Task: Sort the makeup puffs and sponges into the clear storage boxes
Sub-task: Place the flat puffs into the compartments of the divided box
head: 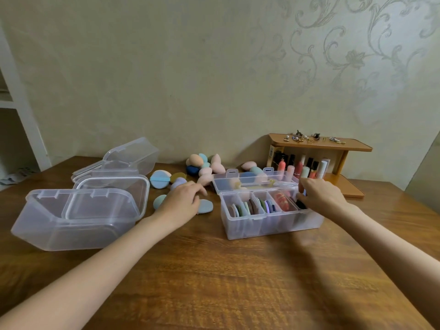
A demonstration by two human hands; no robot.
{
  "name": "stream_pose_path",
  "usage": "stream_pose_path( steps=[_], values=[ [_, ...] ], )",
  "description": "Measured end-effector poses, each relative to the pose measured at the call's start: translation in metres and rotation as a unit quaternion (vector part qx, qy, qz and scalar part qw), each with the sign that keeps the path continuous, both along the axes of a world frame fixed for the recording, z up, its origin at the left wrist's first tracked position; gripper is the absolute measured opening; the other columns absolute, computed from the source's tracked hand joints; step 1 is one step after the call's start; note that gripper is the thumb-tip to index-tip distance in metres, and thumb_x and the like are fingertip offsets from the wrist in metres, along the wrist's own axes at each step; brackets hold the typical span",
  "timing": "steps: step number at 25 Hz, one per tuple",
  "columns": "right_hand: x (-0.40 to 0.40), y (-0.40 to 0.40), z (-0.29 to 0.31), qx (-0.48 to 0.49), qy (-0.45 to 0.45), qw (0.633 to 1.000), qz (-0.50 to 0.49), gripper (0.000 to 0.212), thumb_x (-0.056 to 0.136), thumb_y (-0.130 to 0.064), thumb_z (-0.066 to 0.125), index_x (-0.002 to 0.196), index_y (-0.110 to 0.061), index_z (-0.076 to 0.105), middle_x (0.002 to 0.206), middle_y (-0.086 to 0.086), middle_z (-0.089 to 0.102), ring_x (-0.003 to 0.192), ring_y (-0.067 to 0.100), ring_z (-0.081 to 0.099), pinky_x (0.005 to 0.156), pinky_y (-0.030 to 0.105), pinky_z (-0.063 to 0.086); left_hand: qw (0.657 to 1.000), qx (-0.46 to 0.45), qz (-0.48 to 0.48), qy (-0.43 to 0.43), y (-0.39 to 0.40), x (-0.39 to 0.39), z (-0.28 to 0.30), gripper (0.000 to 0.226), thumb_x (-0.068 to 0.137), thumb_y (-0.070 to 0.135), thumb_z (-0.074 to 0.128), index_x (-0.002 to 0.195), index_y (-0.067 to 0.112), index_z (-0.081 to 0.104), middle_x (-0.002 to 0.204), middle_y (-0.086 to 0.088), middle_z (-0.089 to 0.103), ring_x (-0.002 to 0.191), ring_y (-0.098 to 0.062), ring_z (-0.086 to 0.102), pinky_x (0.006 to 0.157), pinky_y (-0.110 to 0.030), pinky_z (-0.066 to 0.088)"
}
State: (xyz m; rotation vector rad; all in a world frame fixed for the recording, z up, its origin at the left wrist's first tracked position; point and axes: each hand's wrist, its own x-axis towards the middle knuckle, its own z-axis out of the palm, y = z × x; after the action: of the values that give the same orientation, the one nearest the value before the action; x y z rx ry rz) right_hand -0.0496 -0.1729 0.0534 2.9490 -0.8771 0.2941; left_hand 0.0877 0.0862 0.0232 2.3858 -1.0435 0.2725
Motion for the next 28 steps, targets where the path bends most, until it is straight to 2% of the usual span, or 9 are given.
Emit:
stream_pose_path(
  steps=[2,4,9,14,18,21,23,25,28],
  values=[
    [0.002,0.008,0.004,-0.03,-0.03,0.999,0.017,0.015,0.093,-0.023,0.053,0.101,-0.01,0.052,0.102,0.009,0.064,0.084,0.023,0.061,0.07,0.032,0.055,0.997,0.052,0.004,0.056,0.007,0.006,-0.006,0.034,0.096,0.014,0.045,0.128,0.021,0.051,0.13,-0.002,0.054,0.106,-0.011,0.055,0.08,-0.019,0.045],
    [0.005,0.023,0.009,-0.058,-0.067,0.993,0.075,0.019,0.092,-0.021,0.053,0.106,-0.008,0.057,0.107,0.008,0.062,0.096,0.023,0.058,0.075,0.032,0.052,0.989,0.118,-0.026,0.083,0.008,0.008,-0.017,0.041,0.094,0.02,0.05,0.135,0.021,0.045,0.137,-0.001,0.051,0.117,-0.013,0.053,0.091,-0.024,0.044],
    [0.018,0.066,0.015,-0.075,-0.08,0.976,0.191,0.02,0.093,-0.021,0.05,0.106,-0.012,0.062,0.111,0.005,0.06,0.104,0.022,0.049,0.091,0.037,0.044,0.983,0.151,0.019,-0.105,-0.01,0.011,-0.034,0.031,0.093,0.031,0.052,0.12,0.016,0.054,0.121,-0.001,0.057,0.115,-0.018,0.05,0.093,-0.03,0.043],
    [0.025,0.073,0.016,-0.044,-0.064,0.972,0.223,0.02,0.093,-0.017,0.049,0.107,-0.009,0.063,0.112,0.007,0.061,0.094,0.017,0.045,0.077,0.025,0.031,0.975,0.129,0.038,-0.177,-0.02,0.012,-0.026,0.022,0.097,0.026,0.045,0.106,0.015,0.062,0.105,-0.004,0.065,0.098,-0.017,0.059,0.08,-0.028,0.046],
    [0.03,0.076,0.018,0.164,-0.135,0.939,0.271,0.027,0.091,-0.018,0.057,0.115,-0.007,0.058,0.118,0.007,0.061,0.103,0.015,0.057,0.087,0.023,0.047,0.986,-0.119,0.039,-0.113,-0.011,0.002,0.003,0.022,0.095,0.022,0.049,0.095,0.008,0.066,0.088,-0.008,0.067,0.08,-0.021,0.061,0.062,-0.029,0.048],
    [0.036,0.084,0.022,0.314,-0.174,0.887,0.292,0.029,0.09,-0.014,0.058,0.117,-0.004,0.053,0.114,0.011,0.063,0.093,0.019,0.064,0.078,0.027,0.057,0.973,-0.231,0.006,-0.016,-0.027,-0.013,0.026,0.017,0.092,0.021,0.055,0.091,0.01,0.068,0.09,-0.007,0.065,0.082,-0.017,0.058,0.061,-0.011,0.038],
    [0.033,0.078,0.025,0.299,-0.242,0.884,0.265,0.026,0.088,-0.007,0.059,0.113,-0.001,0.055,0.106,0.014,0.067,0.076,0.022,0.066,0.065,0.028,0.058,0.969,-0.246,-0.015,0.021,-0.052,-0.022,0.035,0.016,0.092,0.019,0.056,0.095,0.008,0.068,0.091,-0.005,0.064,0.086,-0.017,0.058,0.066,-0.009,0.041],
    [0.024,0.058,0.032,0.262,-0.312,0.89,0.203,0.029,0.086,-0.005,0.062,0.113,-0.003,0.052,0.103,0.007,0.064,0.073,0.018,0.064,0.057,0.022,0.056,0.969,-0.229,-0.049,0.075,-0.074,-0.027,0.036,0.019,0.092,0.015,0.055,0.106,0.008,0.066,0.101,-0.007,0.066,0.09,-0.015,0.06,0.083,-0.021,0.05],
    [0.002,0.006,0.035,0.19,-0.322,0.922,0.099,0.032,0.085,-0.006,0.063,0.112,-0.006,0.046,0.106,0.013,0.064,0.088,0.024,0.065,0.069,0.025,0.055,0.98,-0.098,-0.157,0.079,-0.105,-0.039,0.028,0.031,0.094,0.016,0.05,0.123,0.012,0.058,0.121,-0.007,0.063,0.109,-0.018,0.059,0.097,-0.031,0.046]
  ],
)
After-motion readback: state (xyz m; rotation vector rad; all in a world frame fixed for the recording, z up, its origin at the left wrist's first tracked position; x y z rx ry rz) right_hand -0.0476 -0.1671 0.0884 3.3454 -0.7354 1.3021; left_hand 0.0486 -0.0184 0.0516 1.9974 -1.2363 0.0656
